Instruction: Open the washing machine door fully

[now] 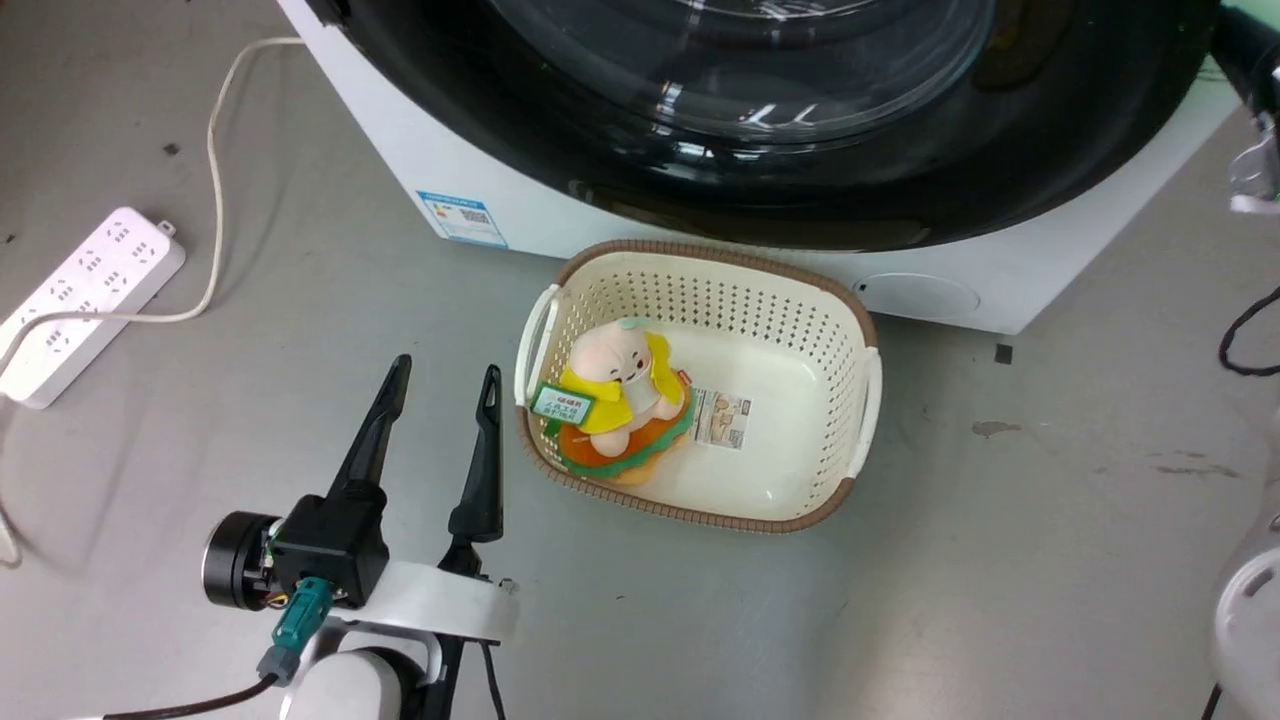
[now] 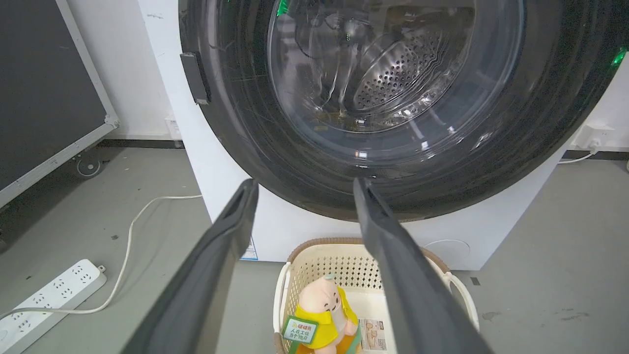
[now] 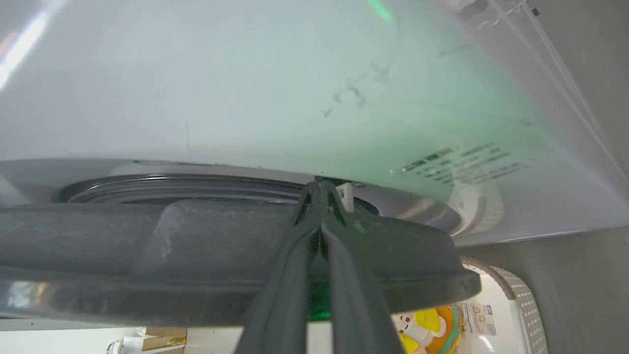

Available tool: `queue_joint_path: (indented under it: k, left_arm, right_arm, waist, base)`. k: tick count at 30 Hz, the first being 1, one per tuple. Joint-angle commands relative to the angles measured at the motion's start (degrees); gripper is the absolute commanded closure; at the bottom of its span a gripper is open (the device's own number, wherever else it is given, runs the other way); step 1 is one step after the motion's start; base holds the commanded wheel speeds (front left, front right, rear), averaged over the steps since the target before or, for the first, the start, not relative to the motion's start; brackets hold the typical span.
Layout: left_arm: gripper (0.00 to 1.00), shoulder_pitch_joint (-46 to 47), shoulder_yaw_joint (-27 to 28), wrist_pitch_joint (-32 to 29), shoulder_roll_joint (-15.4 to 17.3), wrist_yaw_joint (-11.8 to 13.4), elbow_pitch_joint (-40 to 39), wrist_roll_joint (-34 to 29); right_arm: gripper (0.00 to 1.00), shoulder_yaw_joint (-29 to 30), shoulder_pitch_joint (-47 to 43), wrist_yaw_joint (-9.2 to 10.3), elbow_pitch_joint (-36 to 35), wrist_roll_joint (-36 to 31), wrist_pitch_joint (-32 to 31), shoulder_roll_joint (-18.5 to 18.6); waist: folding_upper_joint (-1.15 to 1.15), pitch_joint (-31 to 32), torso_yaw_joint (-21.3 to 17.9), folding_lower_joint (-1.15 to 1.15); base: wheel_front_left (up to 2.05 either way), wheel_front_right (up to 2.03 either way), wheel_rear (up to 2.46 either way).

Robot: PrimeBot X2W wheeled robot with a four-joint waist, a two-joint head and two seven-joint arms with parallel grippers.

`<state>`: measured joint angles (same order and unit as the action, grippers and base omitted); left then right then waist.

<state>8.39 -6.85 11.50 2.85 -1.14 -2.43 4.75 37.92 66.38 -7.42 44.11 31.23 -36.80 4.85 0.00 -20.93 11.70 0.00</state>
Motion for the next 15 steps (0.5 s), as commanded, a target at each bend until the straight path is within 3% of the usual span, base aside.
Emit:
queue_joint_path:
  k: [1, 15]
  left_arm:
    - [0.00, 0.8, -0.2, 0.6, 0.0, 0.3, -0.3, 0.4]
    - [0.00, 0.7, -0.5, 2.3, 0.0, 0.3, 0.3, 0.4]
  right_arm:
    - [1.00, 1.2, 2.3, -0.08, 1.4, 0.3, -1.3, 0.4]
    - [1.00, 6.9, 1.0, -0.07, 3.9, -1.1, -14.8, 0.3]
  waist:
    - [0.00, -0.3, 0.4, 0.00]
    - [0.00, 1.8, 1.4, 0.00]
  base:
    - [0.00, 0.00, 0.00]
    - [0.00, 0.00, 0.00]
